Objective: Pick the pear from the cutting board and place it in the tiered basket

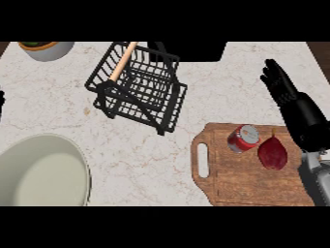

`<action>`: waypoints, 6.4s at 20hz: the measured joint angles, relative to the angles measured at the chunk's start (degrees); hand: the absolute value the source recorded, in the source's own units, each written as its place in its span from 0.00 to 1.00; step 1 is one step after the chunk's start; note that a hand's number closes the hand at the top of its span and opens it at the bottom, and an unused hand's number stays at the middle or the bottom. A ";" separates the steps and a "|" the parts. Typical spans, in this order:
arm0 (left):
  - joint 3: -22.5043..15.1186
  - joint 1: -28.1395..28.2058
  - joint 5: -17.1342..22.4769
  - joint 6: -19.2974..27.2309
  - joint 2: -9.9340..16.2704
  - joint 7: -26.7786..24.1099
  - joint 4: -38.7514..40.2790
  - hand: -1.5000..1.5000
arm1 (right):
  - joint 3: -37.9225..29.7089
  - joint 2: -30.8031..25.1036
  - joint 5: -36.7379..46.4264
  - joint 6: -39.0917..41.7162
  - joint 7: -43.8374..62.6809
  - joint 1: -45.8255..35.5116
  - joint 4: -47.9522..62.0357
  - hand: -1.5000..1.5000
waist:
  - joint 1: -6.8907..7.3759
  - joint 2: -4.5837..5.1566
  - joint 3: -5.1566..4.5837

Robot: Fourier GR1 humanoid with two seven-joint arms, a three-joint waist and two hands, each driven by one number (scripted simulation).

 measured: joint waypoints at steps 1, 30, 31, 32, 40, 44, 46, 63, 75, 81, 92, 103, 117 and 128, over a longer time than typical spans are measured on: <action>-0.52 -0.72 -0.13 -0.25 -0.61 0.49 0.43 0.50 | -0.21 0.83 0.82 -1.28 -1.03 0.89 -0.08 1.00 | 0.06 -0.19 0.04; -14.04 -8.27 7.44 -6.15 -11.95 17.29 -5.76 0.50 | -9.42 12.16 30.02 -39.71 4.78 47.10 -12.58 0.00 | 1.44 -0.17 0.20; -14.28 -8.47 7.43 -6.09 -12.06 17.54 -5.96 0.50 | -9.06 11.66 31.96 -39.01 8.35 47.62 -13.82 0.00 | 1.74 -0.12 0.17; -14.48 -8.56 7.42 -6.05 -12.13 17.78 -6.42 0.50 | -8.60 11.19 33.86 -38.05 11.92 47.99 -15.11 0.00 | 2.16 -0.10 0.13; -15.11 -9.96 7.99 -6.25 -13.00 19.33 -5.96 0.50 | -4.31 11.09 50.11 -26.96 42.28 39.00 -24.55 0.00 | 3.54 -0.15 0.12; -15.43 -10.19 7.82 -5.86 -13.52 19.66 -5.49 0.50 | -3.04 11.85 57.83 -19.04 53.38 31.52 -23.77 0.00 | 3.51 -0.36 0.28; -15.28 -9.97 7.87 -6.11 -13.45 19.30 -5.30 0.50 | -2.02 13.46 61.65 -15.99 56.65 27.74 -22.33 0.00 | 3.36 -0.51 0.35; -14.79 -7.92 6.13 -4.68 -14.66 18.55 -5.68 0.50 | -0.64 19.57 69.46 -9.34 62.00 14.59 -9.06 0.00 | 1.29 -1.25 0.85; -13.12 -8.24 6.69 -6.58 -14.45 18.20 -4.16 0.50 | -2.05 19.59 70.71 -12.54 60.22 15.73 -4.72 0.00 | 0.97 -1.22 0.80; -12.95 -7.11 5.95 -6.42 -15.16 17.99 -5.80 0.50 | -4.02 19.59 69.37 -15.17 57.85 16.65 -2.14 0.00 | 0.99 -1.28 0.79; -12.64 -7.05 4.72 -6.65 -16.00 19.70 -6.68 0.50 | -8.62 19.54 65.24 -20.60 54.22 14.42 5.78 0.00 | 1.06 -1.30 0.73; -11.54 -7.12 3.58 -7.88 -16.82 20.12 -6.18 0.50 | -10.41 19.09 59.39 -25.95 48.73 10.73 14.12 1.00 | 0.83 -2.01 -0.13; -10.21 -6.98 2.57 -8.94 -17.67 18.76 -5.21 0.50 | -7.10 18.63 62.64 -32.67 44.65 8.87 17.03 1.00 | 0.63 -2.08 0.02; -10.54 -7.62 3.33 -9.24 -17.56 19.88 -4.94 0.50 | 28.19 18.44 77.06 -27.47 55.69 16.86 8.14 1.00 | 1.14 -2.16 0.04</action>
